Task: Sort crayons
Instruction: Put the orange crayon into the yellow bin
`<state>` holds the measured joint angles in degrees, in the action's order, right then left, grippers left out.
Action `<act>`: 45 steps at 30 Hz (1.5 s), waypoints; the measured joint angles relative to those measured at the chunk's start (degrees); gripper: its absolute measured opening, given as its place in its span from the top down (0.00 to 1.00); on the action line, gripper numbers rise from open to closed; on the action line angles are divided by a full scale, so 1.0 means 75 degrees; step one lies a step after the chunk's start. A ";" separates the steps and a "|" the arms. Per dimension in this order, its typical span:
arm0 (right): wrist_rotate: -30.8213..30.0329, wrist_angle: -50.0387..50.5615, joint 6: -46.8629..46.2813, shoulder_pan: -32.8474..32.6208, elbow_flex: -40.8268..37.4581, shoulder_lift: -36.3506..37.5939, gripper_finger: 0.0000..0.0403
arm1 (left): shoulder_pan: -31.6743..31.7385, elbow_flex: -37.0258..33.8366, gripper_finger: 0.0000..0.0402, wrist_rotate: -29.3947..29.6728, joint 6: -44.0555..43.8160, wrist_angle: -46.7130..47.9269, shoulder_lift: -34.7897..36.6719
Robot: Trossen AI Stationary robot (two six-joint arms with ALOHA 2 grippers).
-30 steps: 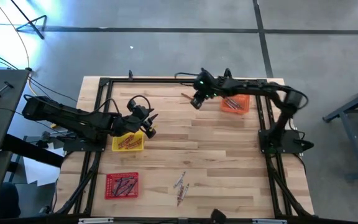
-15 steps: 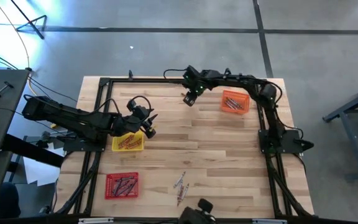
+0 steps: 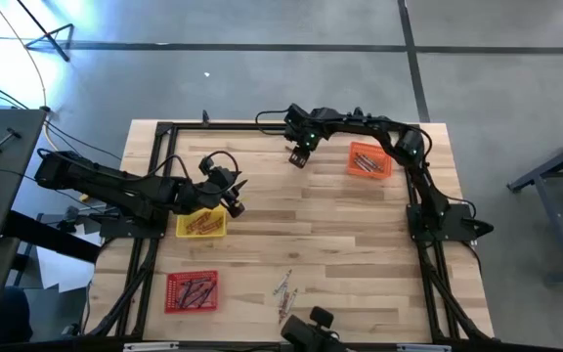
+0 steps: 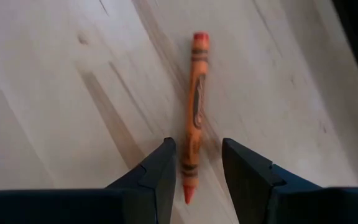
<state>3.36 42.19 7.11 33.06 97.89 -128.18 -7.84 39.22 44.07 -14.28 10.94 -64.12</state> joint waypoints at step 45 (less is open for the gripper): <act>0.1586 0.0434 0.0460 0.0381 -0.0119 0.0067 1.00 | -0.0001 0.0000 0.70 0.0001 -0.0009 -0.0006 0.0000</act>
<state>15.25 45.45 10.57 35.92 96.99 -127.68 -7.84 39.22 44.08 -14.35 10.90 -64.12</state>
